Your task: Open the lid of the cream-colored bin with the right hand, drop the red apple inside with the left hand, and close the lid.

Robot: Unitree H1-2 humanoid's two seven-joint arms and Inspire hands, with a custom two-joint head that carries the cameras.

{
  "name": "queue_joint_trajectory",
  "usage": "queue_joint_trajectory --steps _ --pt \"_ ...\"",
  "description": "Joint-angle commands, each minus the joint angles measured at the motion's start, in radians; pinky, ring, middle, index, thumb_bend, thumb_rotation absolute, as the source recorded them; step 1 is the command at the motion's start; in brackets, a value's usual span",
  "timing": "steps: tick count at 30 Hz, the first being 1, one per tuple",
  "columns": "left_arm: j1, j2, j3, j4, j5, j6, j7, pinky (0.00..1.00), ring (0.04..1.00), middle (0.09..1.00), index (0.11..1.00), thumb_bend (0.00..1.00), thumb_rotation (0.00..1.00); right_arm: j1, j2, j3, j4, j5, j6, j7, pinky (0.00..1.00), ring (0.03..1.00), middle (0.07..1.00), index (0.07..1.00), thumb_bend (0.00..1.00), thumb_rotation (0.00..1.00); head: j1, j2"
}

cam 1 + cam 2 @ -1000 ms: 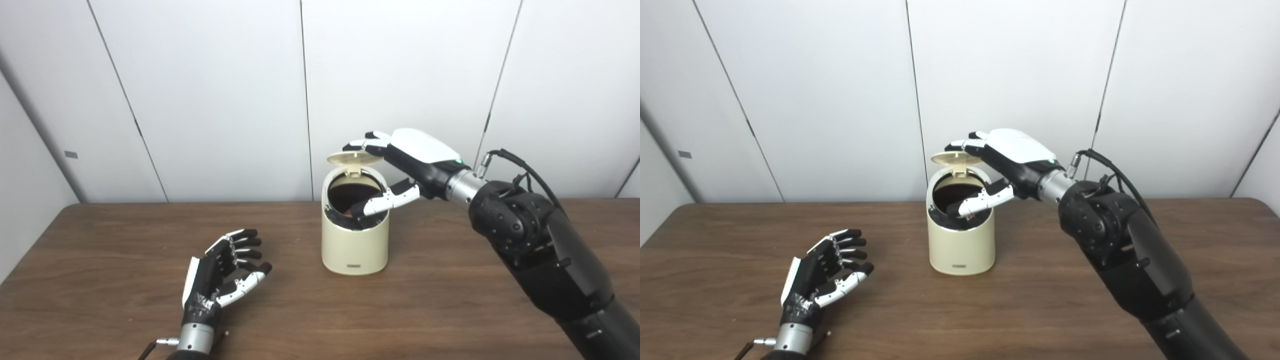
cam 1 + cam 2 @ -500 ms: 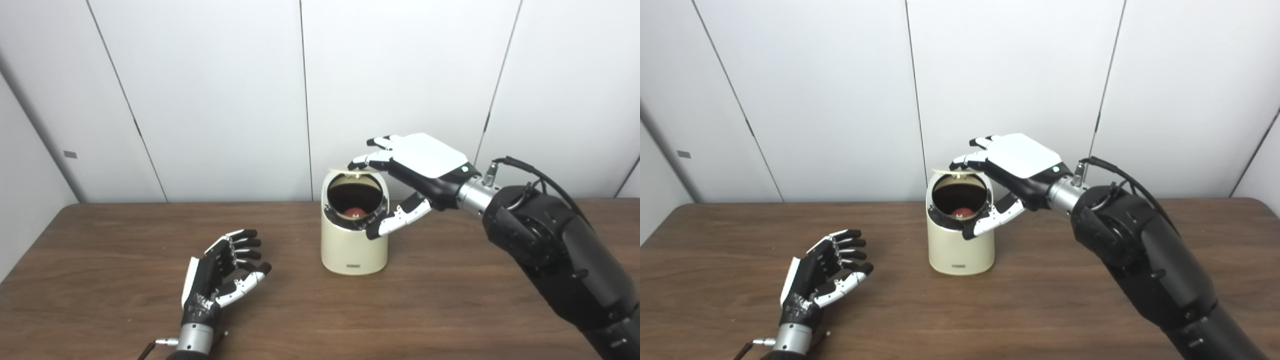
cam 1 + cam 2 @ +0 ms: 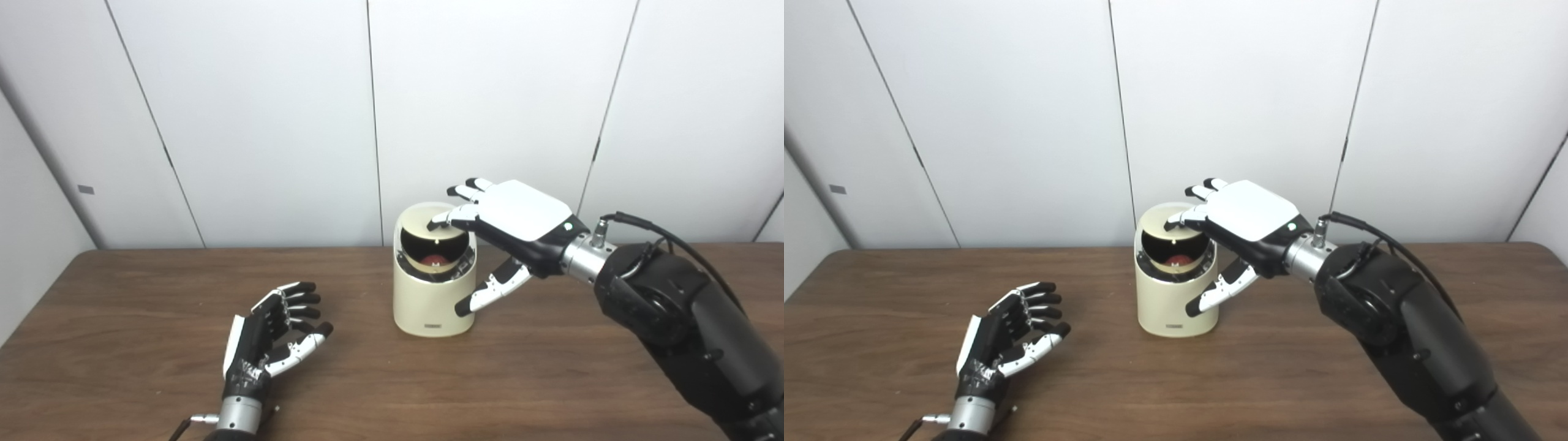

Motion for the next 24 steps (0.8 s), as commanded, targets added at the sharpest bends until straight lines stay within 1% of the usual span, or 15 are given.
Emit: queue_joint_trajectory --steps 1,7,11,15,22,24 --pt "0.047 -0.021 -0.009 0.020 0.000 -0.002 0.005 0.51 0.610 0.668 0.711 0.61 0.00 -0.026 -0.012 -0.021 -0.024 0.001 -0.024 -0.014 1.00 0.957 0.797 0.814 0.72 0.62 0.002 0.002" --pt "0.050 -0.020 -0.010 0.016 0.002 0.000 0.005 0.50 0.606 0.665 0.713 0.61 0.02 -0.012 -0.007 -0.016 -0.023 -0.021 -0.039 -0.008 0.99 0.951 0.796 0.816 0.71 0.65 0.002 0.006" --pt "0.049 -0.021 -0.010 0.016 -0.008 -0.003 -0.001 0.49 0.601 0.666 0.714 0.61 0.01 -0.009 -0.001 -0.020 -0.027 -0.009 -0.037 0.011 1.00 0.955 0.802 0.821 0.70 0.63 0.002 0.011" --pt "0.049 -0.024 -0.011 0.005 0.002 0.010 0.006 0.49 0.598 0.664 0.710 0.61 0.02 -0.007 0.001 -0.021 -0.033 -0.012 -0.033 0.026 1.00 0.965 0.806 0.824 0.70 0.63 0.003 0.015" --pt "0.051 -0.024 -0.012 -0.003 0.005 0.012 0.004 0.49 0.598 0.663 0.711 0.60 0.00 0.004 0.000 -0.022 -0.030 -0.009 -0.046 0.020 1.00 0.952 0.794 0.814 0.71 0.63 0.006 0.022" --pt "0.054 -0.025 -0.013 -0.011 0.010 0.021 0.006 0.49 0.601 0.666 0.711 0.60 0.00 0.008 0.000 -0.017 -0.030 -0.012 -0.047 0.025 0.98 0.945 0.793 0.811 0.71 0.62 0.011 0.026"
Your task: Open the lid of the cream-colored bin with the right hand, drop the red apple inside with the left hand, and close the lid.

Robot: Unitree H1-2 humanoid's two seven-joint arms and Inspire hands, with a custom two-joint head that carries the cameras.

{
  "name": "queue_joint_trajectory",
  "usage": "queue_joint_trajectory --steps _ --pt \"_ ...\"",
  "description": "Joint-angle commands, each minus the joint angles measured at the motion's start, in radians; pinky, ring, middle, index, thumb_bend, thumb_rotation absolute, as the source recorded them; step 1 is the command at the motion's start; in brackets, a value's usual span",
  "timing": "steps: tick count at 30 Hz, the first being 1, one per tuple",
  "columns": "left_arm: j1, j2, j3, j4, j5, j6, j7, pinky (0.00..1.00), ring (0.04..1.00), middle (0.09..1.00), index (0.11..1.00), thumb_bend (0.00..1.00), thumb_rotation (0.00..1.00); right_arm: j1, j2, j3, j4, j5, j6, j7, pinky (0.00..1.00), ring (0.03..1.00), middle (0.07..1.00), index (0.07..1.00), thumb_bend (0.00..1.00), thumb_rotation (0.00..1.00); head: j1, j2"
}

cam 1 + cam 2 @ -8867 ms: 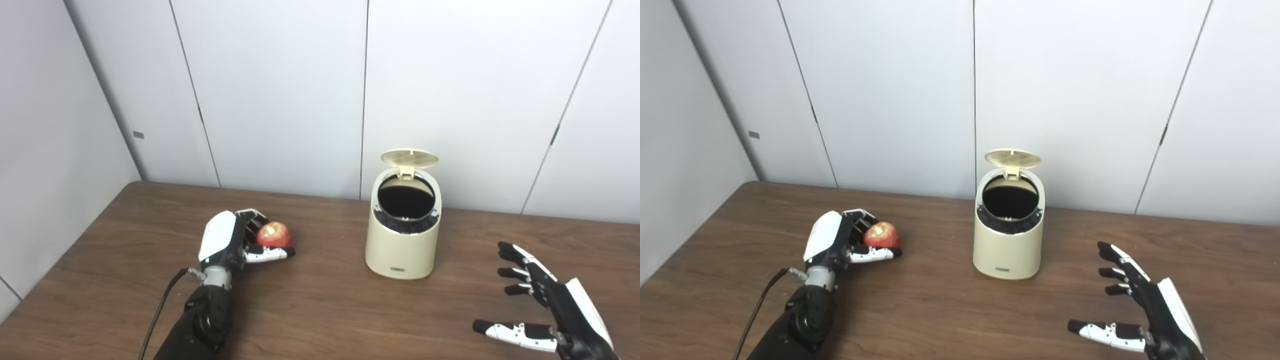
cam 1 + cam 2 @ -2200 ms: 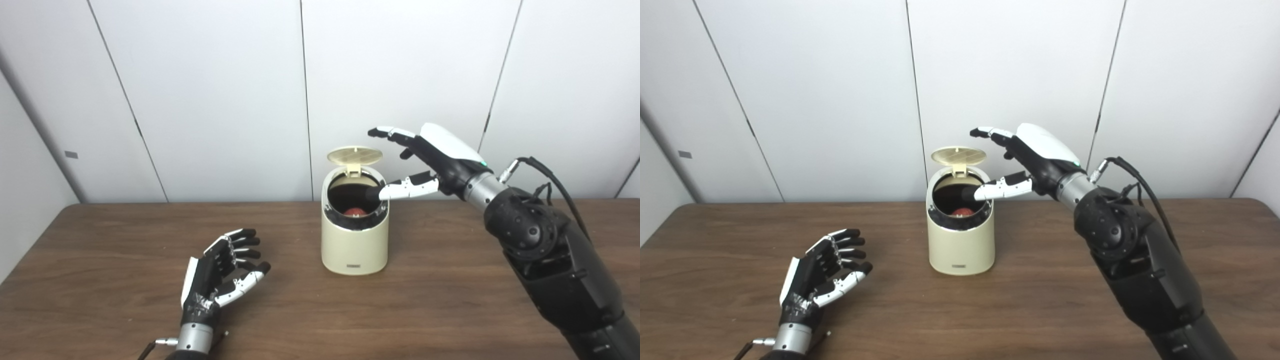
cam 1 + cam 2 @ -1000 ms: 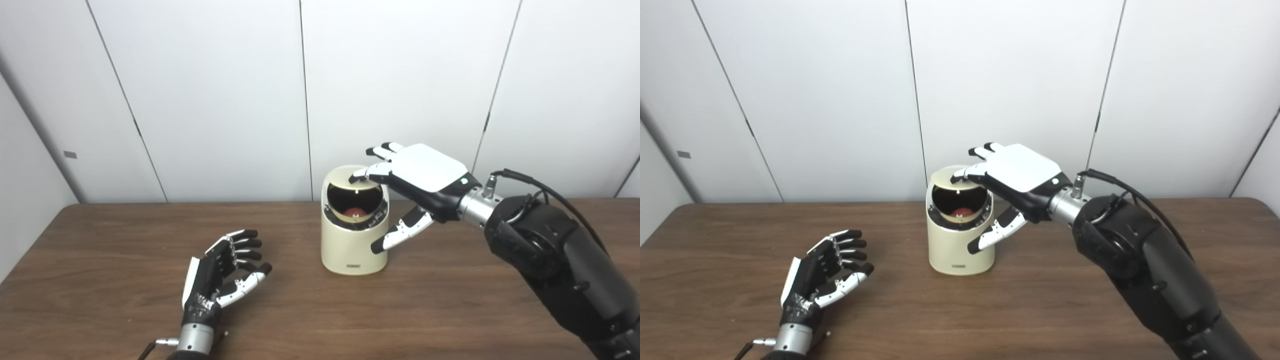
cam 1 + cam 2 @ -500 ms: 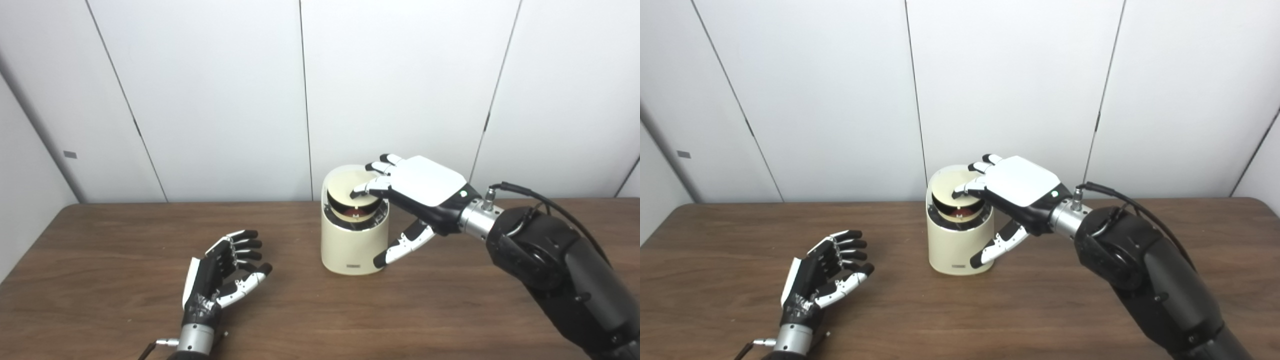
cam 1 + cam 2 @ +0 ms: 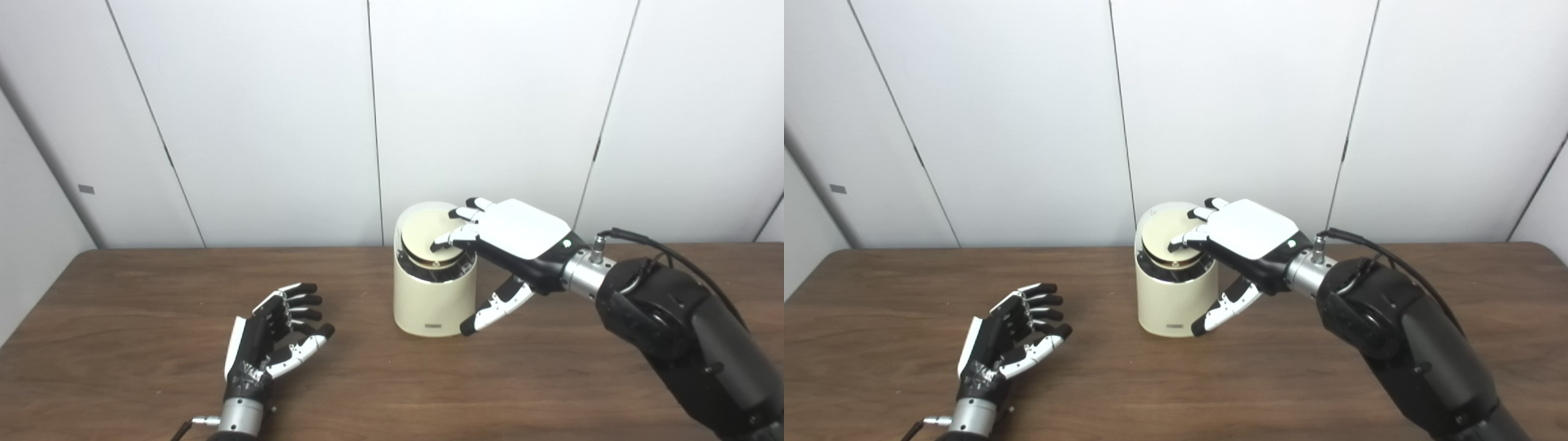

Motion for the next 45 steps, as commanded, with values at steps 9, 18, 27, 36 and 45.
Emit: queue_joint_trajectory --steps 9,18,27,36,45 --pt "0.052 -0.022 -0.012 -0.017 0.001 0.033 0.002 0.49 0.604 0.667 0.714 0.62 0.03 -0.047 -0.033 0.068 -0.025 -0.110 -0.050 0.094 0.97 0.959 0.819 0.821 0.75 0.64 0.008 0.012" --pt "0.054 -0.024 -0.011 -0.024 -0.003 0.046 0.000 0.49 0.605 0.666 0.712 0.62 0.04 -0.039 -0.035 0.076 -0.020 -0.127 -0.066 0.110 0.95 0.945 0.807 0.803 0.77 0.64 0.009 0.016" --pt "0.053 -0.024 -0.012 -0.025 0.000 0.047 0.001 0.49 0.604 0.667 0.715 0.62 0.04 0.003 0.006 -0.040 -0.035 -0.013 -0.042 -0.007 0.93 0.924 0.778 0.781 0.70 0.56 0.009 0.016" --pt "0.054 -0.023 -0.010 -0.026 -0.006 0.043 -0.003 0.48 0.593 0.663 0.708 0.62 0.03 0.056 0.059 -0.192 -0.057 0.017 0.009 -0.145 0.91 0.935 0.815 0.829 0.64 0.53 0.010 0.014" --pt "0.060 -0.021 -0.011 -0.040 -0.009 0.050 -0.007 0.49 0.606 0.668 0.707 0.62 0.03 0.153 0.083 -0.275 -0.037 0.124 0.040 -0.227 0.81 0.884 0.819 0.840 0.65 0.46 0.009 0.018"
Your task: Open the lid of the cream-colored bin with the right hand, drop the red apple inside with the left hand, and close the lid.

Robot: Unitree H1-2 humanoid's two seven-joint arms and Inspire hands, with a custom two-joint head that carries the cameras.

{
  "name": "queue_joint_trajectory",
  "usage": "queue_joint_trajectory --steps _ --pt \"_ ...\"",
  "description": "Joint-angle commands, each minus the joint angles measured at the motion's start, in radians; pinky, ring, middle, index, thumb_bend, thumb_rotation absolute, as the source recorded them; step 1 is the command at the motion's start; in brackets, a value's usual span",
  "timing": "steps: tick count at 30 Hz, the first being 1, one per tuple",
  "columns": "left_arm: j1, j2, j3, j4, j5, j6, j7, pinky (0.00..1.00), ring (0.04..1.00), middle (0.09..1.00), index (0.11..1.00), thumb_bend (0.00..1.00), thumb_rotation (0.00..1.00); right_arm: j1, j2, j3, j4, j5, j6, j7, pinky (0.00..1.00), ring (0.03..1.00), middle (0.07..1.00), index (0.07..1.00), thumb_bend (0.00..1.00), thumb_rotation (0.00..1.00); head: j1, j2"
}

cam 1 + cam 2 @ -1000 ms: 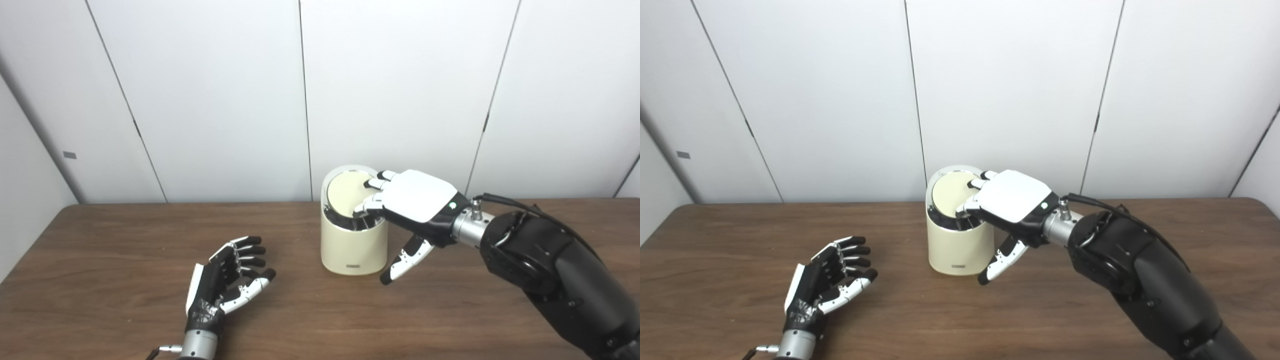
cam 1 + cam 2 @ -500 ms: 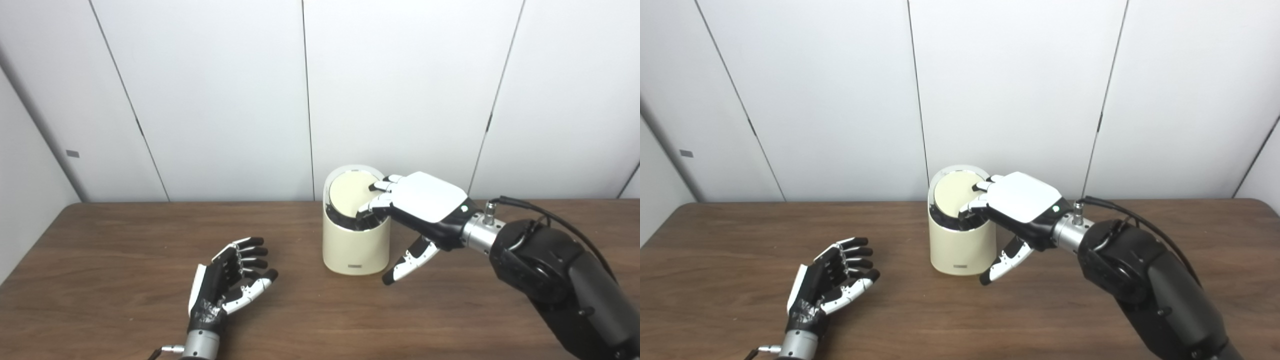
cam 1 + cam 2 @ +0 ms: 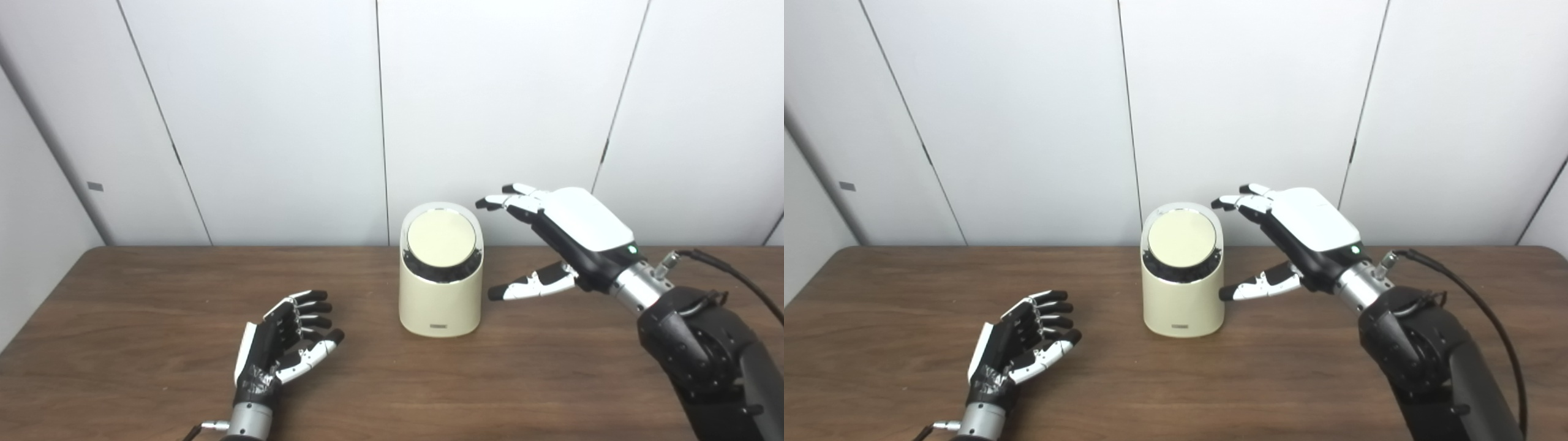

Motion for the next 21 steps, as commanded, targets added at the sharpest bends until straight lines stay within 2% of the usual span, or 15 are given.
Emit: queue_joint_trajectory --steps 1,4,6,8,13,16,21 --pt "0.038 -0.008 -0.006 0.000 -0.010 -0.007 -0.005 0.49 0.607 0.668 0.708 0.62 0.03 -0.011 -0.007 -0.032 -0.016 0.045 0.009 -0.036 0.81 0.887 0.827 0.847 0.64 0.45 0.001 0.003" --pt "0.038 -0.007 -0.007 -0.004 -0.008 -0.006 -0.004 0.49 0.604 0.667 0.708 0.62 0.04 0.042 0.007 -0.060 -0.023 0.113 0.056 -0.030 0.76 0.888 0.868 0.881 0.64 0.42 -0.001 0.003" --pt "0.038 -0.004 -0.008 -0.002 -0.007 -0.013 -0.005 0.49 0.606 0.670 0.710 0.62 0.04 0.073 0.019 -0.077 -0.022 0.158 0.086 -0.031 0.70 0.865 0.895 0.902 0.67 0.41 -0.003 0.003" --pt "0.037 -0.002 -0.007 0.003 -0.009 -0.018 -0.006 0.50 0.608 0.671 0.710 0.63 0.04 0.107 0.029 -0.093 -0.019 0.192 0.106 -0.037 0.71 0.863 0.906 0.914 0.70 0.36 -0.008 0.000" --pt "0.036 0.000 -0.005 -0.001 -0.017 -0.025 -0.011 0.49 0.603 0.667 0.708 0.62 0.03 0.164 0.049 -0.120 -0.011 0.280 0.123 -0.054 0.72 0.851 0.897 0.911 0.74 0.27 -0.018 0.002" --pt "0.033 0.006 -0.004 0.003 -0.014 -0.034 -0.011 0.47 0.595 0.665 0.706 0.63 0.05 0.192 0.066 -0.137 0.014 0.345 0.096 -0.077 0.68 0.827 0.884 0.898 0.75 0.21 -0.026 0.003" --pt "0.031 0.013 -0.001 0.004 -0.017 -0.041 -0.014 0.47 0.600 0.667 0.702 0.64 0.05 0.239 0.090 -0.139 0.028 0.403 0.085 -0.120 0.71 0.823 0.875 0.881 0.77 0.19 -0.038 0.004"
